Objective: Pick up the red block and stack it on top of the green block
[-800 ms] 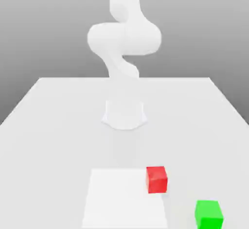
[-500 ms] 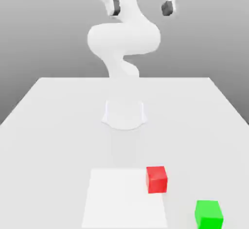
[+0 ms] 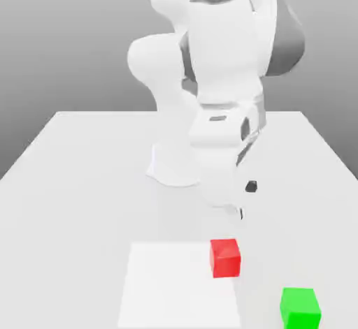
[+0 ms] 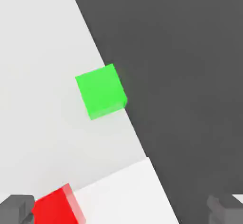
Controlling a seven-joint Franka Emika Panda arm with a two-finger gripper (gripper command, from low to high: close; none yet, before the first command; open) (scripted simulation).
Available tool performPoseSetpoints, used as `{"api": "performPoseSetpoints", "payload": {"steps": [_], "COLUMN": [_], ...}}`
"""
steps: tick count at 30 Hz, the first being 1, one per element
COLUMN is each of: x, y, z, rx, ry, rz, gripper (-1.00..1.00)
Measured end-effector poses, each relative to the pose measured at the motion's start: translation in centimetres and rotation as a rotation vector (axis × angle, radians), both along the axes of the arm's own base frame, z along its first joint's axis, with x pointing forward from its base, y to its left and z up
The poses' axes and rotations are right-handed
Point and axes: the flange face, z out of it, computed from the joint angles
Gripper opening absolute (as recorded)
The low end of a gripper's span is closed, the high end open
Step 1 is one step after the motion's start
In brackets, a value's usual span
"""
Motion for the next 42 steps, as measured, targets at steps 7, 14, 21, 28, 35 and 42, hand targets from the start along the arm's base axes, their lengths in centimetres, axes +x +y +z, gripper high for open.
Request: {"api": "performPoseSetpoints", "payload": {"steps": [7,14,21,28,35,42], "x": [-3.8,-3.4,-3.8,-4.1,-3.4,-3.7], "y": [0.3,0.3,0.2,0.2,0.3,0.2], "z": [-6.8,-9.3,-12.9,-13.8,-10.7,-7.9], "rx": [-0.139,-0.151,-0.149,-0.148,-0.151,-0.149], "ry": [0.062,0.053,0.062,0.070,0.055,0.061], "rz": [0.315,0.339,0.337,0.335,0.339,0.336], "gripper": [0.00,0.00,0.00,-1.00,-1.00,-1.00]}}
